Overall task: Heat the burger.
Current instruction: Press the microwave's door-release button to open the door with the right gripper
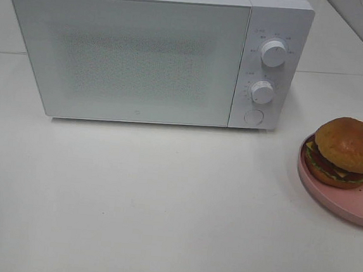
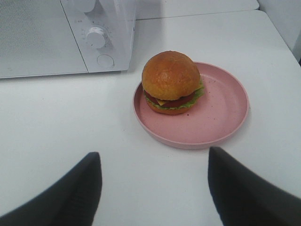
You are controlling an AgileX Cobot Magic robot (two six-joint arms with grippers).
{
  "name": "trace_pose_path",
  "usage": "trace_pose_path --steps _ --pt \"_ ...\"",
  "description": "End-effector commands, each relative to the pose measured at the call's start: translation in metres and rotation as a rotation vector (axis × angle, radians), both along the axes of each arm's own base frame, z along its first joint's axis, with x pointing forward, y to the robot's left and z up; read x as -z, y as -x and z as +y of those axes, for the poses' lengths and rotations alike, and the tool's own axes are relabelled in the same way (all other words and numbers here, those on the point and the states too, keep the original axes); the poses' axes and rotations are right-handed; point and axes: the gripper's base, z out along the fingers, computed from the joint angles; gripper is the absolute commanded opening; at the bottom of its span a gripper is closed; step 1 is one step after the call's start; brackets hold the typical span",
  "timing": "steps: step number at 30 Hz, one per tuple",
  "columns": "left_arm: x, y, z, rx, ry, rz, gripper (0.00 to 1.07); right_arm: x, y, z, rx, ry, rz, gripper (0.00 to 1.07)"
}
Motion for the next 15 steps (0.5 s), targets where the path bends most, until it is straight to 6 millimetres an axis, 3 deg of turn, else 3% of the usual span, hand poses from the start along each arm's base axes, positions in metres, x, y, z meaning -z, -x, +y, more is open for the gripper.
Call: trace_pose_path --steps 1,15 --pt "-0.0003 0.0033 -0.0005 0.001 0.004 -0.037 0.00 -0.0006 0.0032 -0.0001 0.002 0.008 -0.038 0.61" --pt "-0.0003 0.0033 -0.0005 0.001 0.004 -0.037 0.00 -0.0006 0.0032 -0.0001 0.002 0.008 -0.038 0.61"
